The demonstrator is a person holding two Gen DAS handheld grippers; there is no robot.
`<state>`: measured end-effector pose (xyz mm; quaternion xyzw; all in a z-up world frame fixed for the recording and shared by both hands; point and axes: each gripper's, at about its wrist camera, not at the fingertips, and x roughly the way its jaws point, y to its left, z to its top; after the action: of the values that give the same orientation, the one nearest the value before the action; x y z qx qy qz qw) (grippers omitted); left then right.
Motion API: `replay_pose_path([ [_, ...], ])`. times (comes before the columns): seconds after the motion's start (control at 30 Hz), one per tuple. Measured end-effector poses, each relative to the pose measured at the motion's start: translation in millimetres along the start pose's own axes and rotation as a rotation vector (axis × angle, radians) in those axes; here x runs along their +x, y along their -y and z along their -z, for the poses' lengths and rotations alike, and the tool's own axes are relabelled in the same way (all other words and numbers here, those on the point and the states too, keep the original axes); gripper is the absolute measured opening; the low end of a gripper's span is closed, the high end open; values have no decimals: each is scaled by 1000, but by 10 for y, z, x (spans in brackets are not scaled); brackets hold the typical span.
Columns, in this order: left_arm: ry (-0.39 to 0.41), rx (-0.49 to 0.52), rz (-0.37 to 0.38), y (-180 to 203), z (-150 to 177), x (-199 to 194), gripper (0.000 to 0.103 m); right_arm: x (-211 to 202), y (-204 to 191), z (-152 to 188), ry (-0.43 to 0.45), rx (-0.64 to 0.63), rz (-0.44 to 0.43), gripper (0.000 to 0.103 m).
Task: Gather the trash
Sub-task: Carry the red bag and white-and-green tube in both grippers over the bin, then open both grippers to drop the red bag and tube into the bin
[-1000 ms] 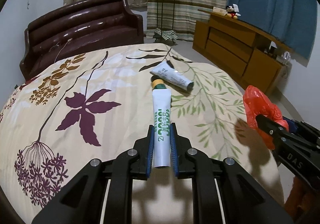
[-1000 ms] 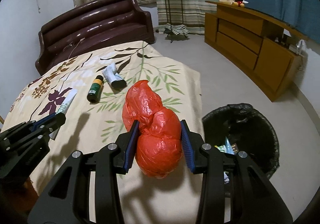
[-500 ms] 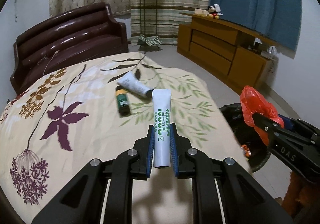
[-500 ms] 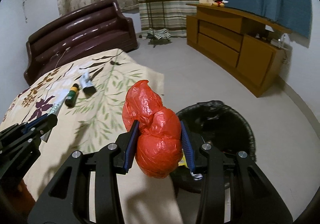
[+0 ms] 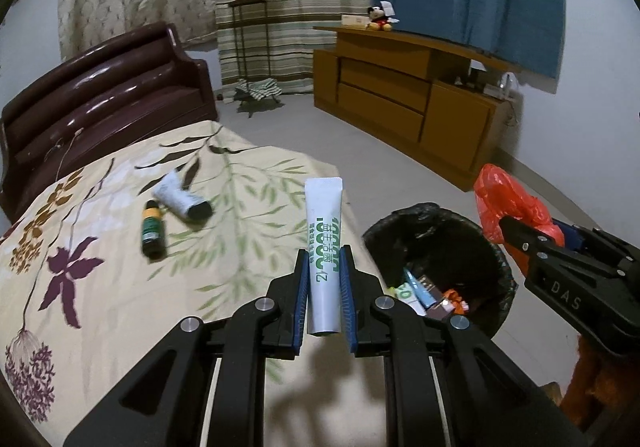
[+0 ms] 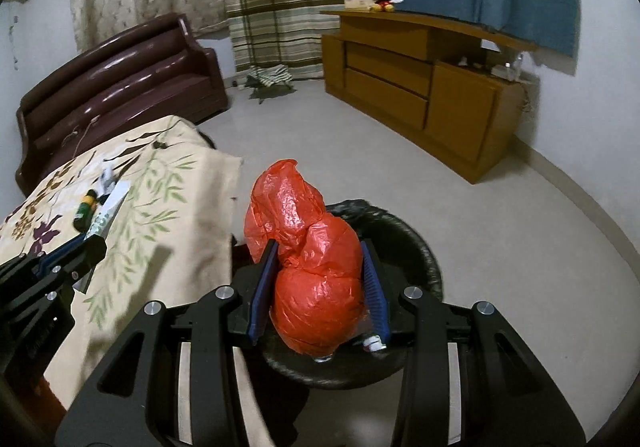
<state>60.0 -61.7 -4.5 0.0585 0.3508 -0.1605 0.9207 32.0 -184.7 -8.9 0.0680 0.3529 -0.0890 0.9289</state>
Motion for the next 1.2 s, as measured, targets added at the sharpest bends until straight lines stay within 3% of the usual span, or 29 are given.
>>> replay_pose_path([
  [0.8, -24, 89, 16, 544, -170, 505, 18, 339, 389, -35, -15, 70, 55, 42],
  [0.9, -37, 90, 17, 578, -178, 553, 23, 370, 383, -36, -15, 78, 59, 51],
  [1.0, -37, 93, 7, 594, -178, 576, 43, 400, 403, -28, -17, 83, 65, 52],
  [1.2, -43, 89, 2, 601, -174, 590, 50, 411, 427, -6, -17, 91, 74, 52],
])
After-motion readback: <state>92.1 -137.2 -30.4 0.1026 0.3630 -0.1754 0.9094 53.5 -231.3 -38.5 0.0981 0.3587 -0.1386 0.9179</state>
